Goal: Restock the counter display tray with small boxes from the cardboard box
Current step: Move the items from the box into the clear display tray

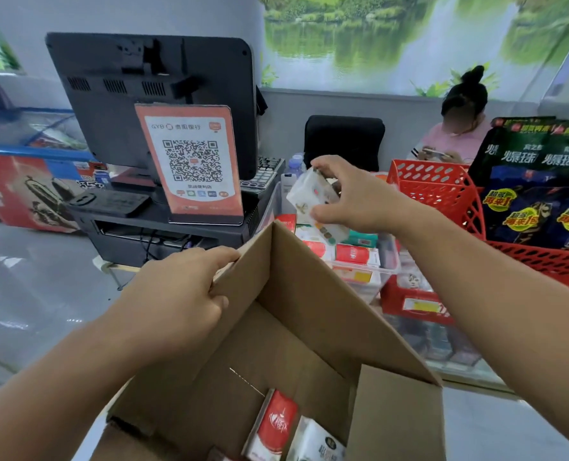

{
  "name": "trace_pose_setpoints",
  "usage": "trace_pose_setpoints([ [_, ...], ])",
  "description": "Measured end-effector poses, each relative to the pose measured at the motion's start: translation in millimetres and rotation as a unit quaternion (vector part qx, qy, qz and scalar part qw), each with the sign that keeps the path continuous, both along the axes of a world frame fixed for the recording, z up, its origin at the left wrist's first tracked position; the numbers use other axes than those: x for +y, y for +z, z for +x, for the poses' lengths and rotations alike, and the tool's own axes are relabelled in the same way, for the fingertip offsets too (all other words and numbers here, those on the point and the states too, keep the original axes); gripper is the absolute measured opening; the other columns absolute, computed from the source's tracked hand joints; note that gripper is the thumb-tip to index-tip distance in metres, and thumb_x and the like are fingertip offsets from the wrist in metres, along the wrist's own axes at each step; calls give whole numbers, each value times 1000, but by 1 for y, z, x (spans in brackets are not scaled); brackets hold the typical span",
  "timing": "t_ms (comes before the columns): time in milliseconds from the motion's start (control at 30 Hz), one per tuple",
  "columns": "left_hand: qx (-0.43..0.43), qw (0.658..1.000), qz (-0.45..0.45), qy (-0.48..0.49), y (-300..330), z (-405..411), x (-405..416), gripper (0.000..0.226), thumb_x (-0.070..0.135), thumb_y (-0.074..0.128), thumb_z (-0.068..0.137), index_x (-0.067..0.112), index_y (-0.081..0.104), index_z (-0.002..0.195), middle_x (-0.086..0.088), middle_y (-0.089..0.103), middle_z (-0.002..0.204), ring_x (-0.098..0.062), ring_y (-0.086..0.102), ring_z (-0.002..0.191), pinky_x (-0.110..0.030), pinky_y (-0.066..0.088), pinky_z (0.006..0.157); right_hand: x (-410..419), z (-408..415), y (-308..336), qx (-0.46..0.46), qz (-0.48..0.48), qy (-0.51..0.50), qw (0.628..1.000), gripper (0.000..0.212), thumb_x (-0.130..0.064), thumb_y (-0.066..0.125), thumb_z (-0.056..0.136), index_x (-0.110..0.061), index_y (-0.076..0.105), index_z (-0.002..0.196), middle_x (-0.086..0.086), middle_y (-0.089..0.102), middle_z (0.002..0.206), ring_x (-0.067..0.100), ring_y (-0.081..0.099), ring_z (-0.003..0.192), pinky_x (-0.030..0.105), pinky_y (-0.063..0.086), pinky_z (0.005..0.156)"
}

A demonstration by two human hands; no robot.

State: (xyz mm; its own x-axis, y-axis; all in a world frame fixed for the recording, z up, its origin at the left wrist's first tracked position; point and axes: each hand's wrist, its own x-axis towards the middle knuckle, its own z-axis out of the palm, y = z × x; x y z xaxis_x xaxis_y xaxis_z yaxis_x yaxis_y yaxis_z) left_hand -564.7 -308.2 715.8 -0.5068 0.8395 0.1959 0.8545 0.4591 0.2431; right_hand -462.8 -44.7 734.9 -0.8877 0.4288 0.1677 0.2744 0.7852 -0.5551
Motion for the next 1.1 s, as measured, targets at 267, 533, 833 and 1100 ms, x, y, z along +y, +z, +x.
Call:
trace_pose_setpoints([
  [267, 0, 1000, -4, 29, -4, -17, -12, 56, 30, 65, 83, 47, 45, 132, 17, 56, 99, -8, 54, 90, -28, 44, 76, 69, -82, -80, -46, 28, -42, 998, 83, -40, 72, 86, -27, 22, 151, 7, 54, 140, 28, 60, 110, 36, 47, 90],
  [533, 8, 998, -18, 59, -9, -32, -9, 61, 33, 62, 86, 47, 37, 140, 16, 57, 111, -9, 55, 105, -23, 35, 76, 98, -109, -127, -125, 26, -59, 990, 76, -42, 70, 89, -22, 30, 151, 9, 51, 146, 32, 55, 123, 41, 43, 97],
  [833, 3, 998, -15, 53, -9, -32, -4, 60, 35, 62, 87, 50, 37, 139, 18, 56, 115, -7, 54, 106, -22, 35, 78, 109, -113, -150, -224, 144, -70, 961, 58, -19, 59, 93, -23, 43, 149, 2, 39, 156, 28, 49, 132, 43, 44, 103],
  [1100, -5, 999, -34, 28, -7, -24, 8, 54, 28, 65, 82, 48, 47, 130, 15, 63, 109, -12, 57, 100, -30, 41, 74, 68, -82, -105, 102, 210, -92, 968, 24, -34, 52, 93, -15, 64, 83, 1, 60, 86, 21, 56, 80, 37, 48, 69],
])
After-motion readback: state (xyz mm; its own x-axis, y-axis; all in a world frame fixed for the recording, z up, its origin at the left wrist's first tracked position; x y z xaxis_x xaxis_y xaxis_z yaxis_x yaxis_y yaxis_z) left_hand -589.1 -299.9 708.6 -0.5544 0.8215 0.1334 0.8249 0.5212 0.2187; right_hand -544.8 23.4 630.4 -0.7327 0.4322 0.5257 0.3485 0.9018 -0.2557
